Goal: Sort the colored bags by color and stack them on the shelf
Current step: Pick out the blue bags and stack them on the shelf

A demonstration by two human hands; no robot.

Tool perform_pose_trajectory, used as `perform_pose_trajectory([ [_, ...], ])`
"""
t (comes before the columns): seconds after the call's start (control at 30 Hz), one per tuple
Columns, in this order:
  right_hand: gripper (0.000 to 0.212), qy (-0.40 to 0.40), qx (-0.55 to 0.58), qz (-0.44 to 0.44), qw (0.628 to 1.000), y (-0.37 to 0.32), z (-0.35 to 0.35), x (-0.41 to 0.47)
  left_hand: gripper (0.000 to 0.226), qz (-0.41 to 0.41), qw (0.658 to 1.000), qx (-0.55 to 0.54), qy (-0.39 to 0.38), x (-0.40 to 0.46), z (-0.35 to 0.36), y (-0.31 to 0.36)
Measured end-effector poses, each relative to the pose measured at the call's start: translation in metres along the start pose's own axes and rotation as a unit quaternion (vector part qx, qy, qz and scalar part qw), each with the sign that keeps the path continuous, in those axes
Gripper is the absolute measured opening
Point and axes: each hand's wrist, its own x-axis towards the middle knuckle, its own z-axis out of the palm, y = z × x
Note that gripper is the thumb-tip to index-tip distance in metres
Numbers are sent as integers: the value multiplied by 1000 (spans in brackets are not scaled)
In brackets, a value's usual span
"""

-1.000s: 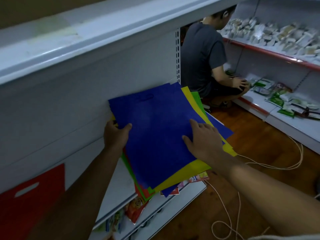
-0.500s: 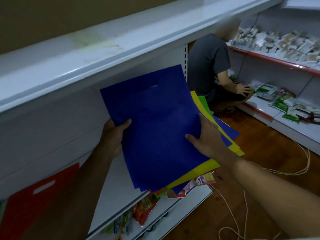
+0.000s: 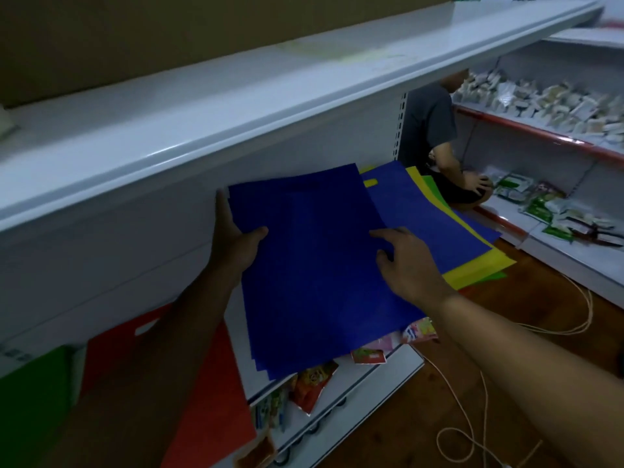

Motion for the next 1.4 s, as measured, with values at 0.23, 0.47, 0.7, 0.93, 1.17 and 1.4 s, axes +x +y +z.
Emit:
perform_pose_trajectory([
  [0.23,44,-49,-13,-25,998,-60,14,-33,51,19,997,70,25,-46,-73,3],
  [0.47,47,-104,6,-106,989,-124,48,-74,50,-26,985,94,143,-135,-161,4],
  [0.7,49,-193,12,-189,963,-200,106,-143,47,-106,949,123,270,-257,-263,-8],
  [0.93,51,-244,8,-310,919,-316,168,-222,54,-115,900,169,385,-379,-388,-26],
  [1.17,52,-272,35,-343,899,-441,246,-307,57,-122,869,213,429,-467,-529,-48],
  [1.4,49,-302,28,-353,885,-517,310,-355,60,-172,858,194,442,-512,-622,-84],
])
